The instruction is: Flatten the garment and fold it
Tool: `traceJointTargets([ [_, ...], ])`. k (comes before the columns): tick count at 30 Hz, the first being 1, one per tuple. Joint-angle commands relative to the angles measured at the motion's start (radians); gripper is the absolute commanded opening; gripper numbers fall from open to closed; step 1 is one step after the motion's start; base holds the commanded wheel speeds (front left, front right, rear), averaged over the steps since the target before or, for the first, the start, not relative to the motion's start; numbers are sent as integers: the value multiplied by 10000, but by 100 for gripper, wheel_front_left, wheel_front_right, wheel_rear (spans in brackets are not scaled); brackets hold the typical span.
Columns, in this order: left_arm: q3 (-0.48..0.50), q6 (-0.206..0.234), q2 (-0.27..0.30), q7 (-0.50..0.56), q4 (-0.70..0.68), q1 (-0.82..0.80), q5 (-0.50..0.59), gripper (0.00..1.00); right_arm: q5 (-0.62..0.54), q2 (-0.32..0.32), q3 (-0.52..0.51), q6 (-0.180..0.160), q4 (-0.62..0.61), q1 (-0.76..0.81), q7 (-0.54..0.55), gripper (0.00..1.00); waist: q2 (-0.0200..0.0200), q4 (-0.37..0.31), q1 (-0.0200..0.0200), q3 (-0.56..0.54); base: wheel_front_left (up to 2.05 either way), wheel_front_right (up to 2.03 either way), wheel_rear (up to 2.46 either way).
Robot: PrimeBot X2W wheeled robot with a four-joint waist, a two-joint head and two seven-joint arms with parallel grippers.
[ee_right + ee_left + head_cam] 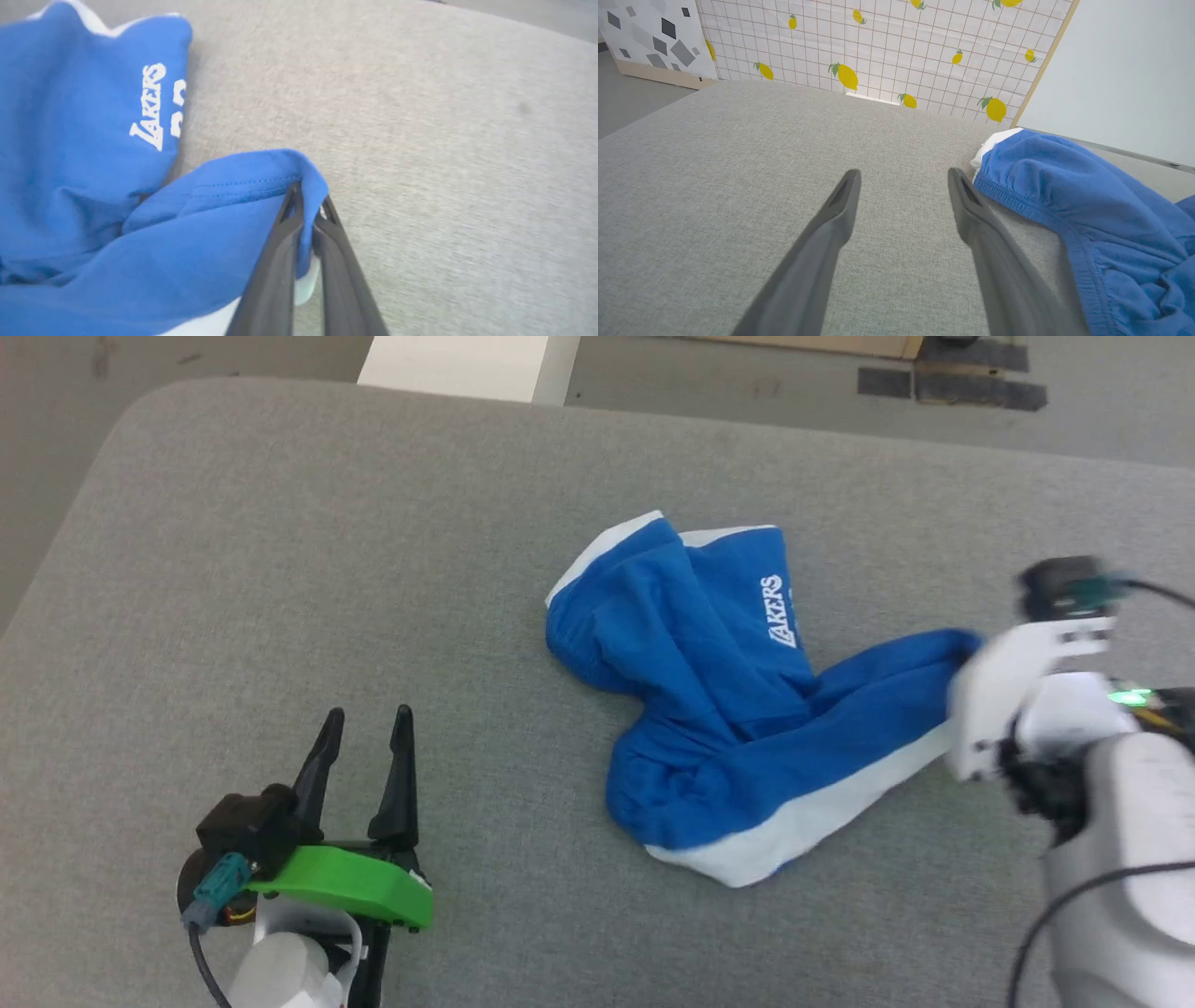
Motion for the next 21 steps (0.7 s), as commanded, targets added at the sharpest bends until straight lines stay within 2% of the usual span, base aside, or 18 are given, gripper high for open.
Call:
traceJointTargets([
  [1, 17, -62, -101, -47, 37, 34, 88, 100, -4, -54, -465, -15, -349, 240, -116, 0, -1, -286, -1, -360, 0, 0, 0],
  [6, 39, -205, -204, -47, 176, 134, 144, 100, -156, -54, -2516, -15, -1347, 1601, 184, 0, -1, -454, -1, -568, 0, 0, 0],
  [10, 82, -276, -184, -47, 296, 207, 139, 100, -56, -54, -3317, -15, -1264, 2494, 463, 0, -1, -661, -1, -577, 0, 0, 0],
  [11, 75, -292, -165, -47, 350, 232, 136, 100, 111, -54, -3430, -15, -1195, 2575, 354, 27, -1, -715, -1, -571, 0, 0, 0],
  [12, 70, -307, -156, -47, 388, 241, 118, 100, 243, -54, -3477, -15, -1170, 2598, 169, 100, -1, -750, -1, -572, 0, 0, 0],
  [19, -411, -454, -278, 276, 414, 127, -401, 100, 1869, -54, -3796, -15, -1242, 2568, -3102, 100, -1, -1071, -1, -696, 0, 0, 0],
  [20, -919, -505, -412, 948, 150, -114, -847, 100, 2276, -54, -3696, -15, -1099, 2867, -3908, 100, -1, -1257, -1, -724, 0, 0, 0],
  [21, -1194, -520, -470, 1408, 50, -233, -1080, 100, 2411, -54, -3628, -15, -1018, 2976, -4086, 100, -1, -1355, -1, -724, 0, 0, 0],
])
